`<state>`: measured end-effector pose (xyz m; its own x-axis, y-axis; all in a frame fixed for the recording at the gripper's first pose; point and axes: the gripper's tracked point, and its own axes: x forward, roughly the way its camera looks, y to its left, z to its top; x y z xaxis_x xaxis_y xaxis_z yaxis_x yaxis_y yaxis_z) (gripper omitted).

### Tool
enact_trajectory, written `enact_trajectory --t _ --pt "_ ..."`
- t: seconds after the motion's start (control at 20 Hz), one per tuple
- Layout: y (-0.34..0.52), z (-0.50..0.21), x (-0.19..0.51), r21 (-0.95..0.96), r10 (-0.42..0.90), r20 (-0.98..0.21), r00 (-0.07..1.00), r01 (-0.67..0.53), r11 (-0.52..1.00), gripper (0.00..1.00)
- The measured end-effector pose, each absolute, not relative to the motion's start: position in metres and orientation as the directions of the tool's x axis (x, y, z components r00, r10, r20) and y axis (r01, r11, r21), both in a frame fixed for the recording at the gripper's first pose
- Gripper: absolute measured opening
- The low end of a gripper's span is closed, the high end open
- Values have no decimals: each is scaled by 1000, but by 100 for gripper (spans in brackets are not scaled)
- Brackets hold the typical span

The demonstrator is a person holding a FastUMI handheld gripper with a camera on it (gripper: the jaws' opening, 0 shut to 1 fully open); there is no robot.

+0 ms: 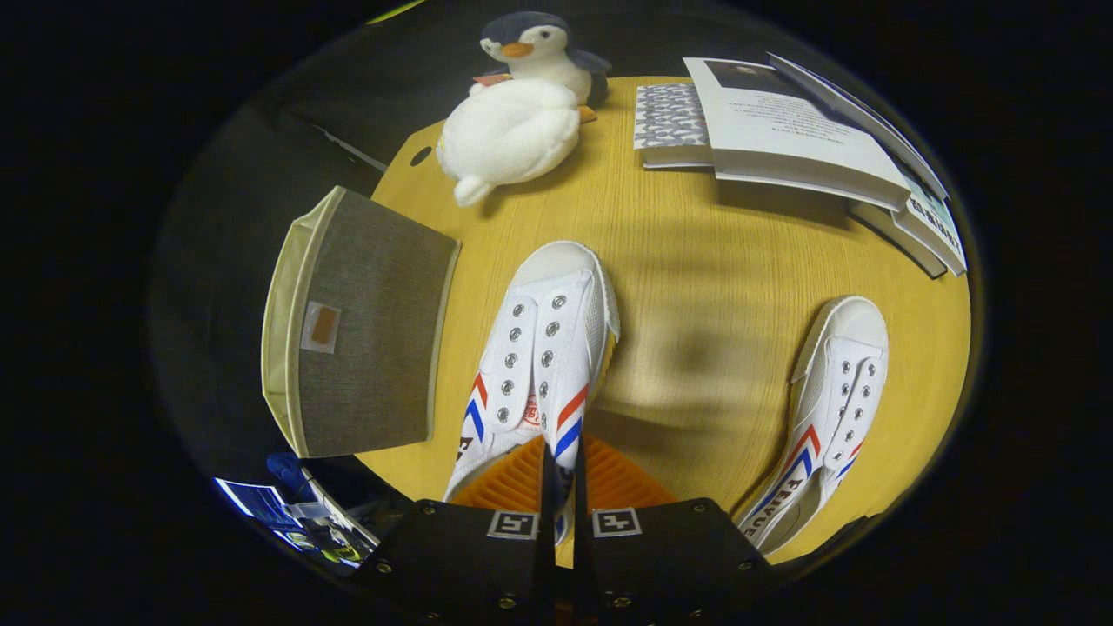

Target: Open the storage box then place both shoes into the box .Put the left shoe in first, then the right shoe, with the right side of both shoes facing outward in a uniform manner.

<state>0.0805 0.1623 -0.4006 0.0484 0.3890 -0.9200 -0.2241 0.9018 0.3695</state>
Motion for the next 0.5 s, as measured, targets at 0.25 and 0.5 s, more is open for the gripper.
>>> enact_trajectory --t 0.25,0.5 --pt "181 -346 87 443 469 -878 96 -209 872 8" --pt "213 -272 103 472 531 -830 170 -290 832 8"
